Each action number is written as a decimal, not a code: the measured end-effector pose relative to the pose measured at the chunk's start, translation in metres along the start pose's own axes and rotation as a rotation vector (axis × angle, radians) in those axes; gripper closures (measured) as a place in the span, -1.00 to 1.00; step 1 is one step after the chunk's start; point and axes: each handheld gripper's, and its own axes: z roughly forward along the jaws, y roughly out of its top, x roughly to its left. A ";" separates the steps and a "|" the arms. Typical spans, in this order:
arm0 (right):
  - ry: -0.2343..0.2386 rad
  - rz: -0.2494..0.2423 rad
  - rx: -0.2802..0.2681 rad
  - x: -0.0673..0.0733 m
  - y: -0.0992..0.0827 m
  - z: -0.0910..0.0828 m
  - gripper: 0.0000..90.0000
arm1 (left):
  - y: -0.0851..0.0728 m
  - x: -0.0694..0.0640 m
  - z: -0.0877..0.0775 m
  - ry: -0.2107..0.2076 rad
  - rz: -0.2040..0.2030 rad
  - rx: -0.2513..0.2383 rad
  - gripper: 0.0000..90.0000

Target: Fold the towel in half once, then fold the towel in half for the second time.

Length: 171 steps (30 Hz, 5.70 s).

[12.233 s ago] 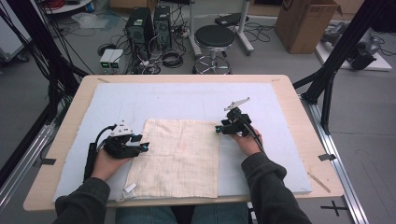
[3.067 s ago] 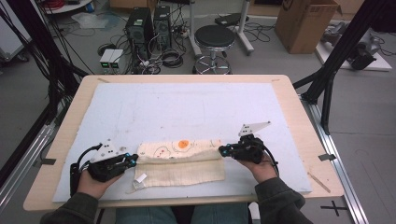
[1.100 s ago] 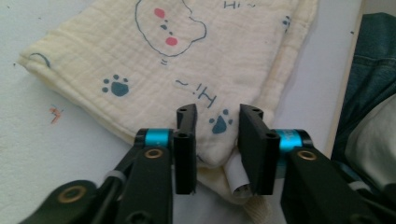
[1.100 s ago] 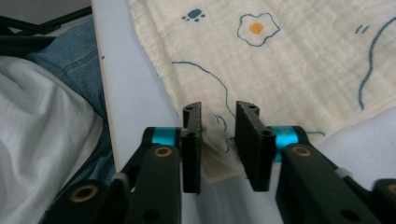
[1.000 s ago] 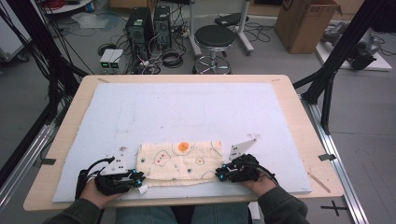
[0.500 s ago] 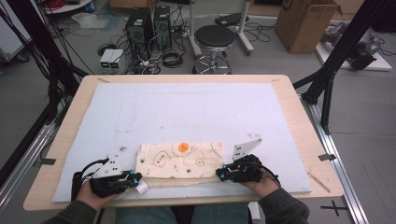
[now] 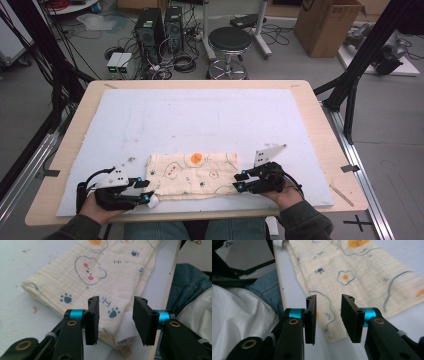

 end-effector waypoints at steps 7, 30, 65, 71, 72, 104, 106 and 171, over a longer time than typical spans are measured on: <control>-0.063 0.028 -0.037 -0.016 0.013 -0.005 0.40 | 0.013 0.015 0.004 0.062 -0.042 -0.049 0.26; -0.189 0.093 -0.058 -0.057 0.041 0.006 0.30 | 0.035 0.062 0.027 0.216 -0.155 -0.110 0.28; -0.235 0.107 -0.044 -0.072 0.048 0.027 0.07 | 0.033 0.075 0.038 0.236 -0.171 -0.084 0.21; -0.233 0.104 -0.044 -0.072 0.047 0.029 0.09 | 0.034 0.075 0.038 0.243 -0.174 -0.088 0.19; -0.236 0.101 -0.043 -0.073 0.047 0.029 0.09 | 0.034 0.075 0.038 0.243 -0.167 -0.083 0.19; -0.235 0.155 0.040 -0.081 0.030 0.034 0.31 | 0.028 0.081 0.060 0.248 -0.174 0.073 0.28; -0.241 0.155 0.043 -0.081 0.028 0.034 0.34 | 0.027 0.081 0.063 0.242 -0.171 0.086 0.29; -0.196 0.204 -0.013 -0.107 0.035 0.020 0.87 | 0.046 0.101 0.062 0.260 -0.214 -0.024 0.90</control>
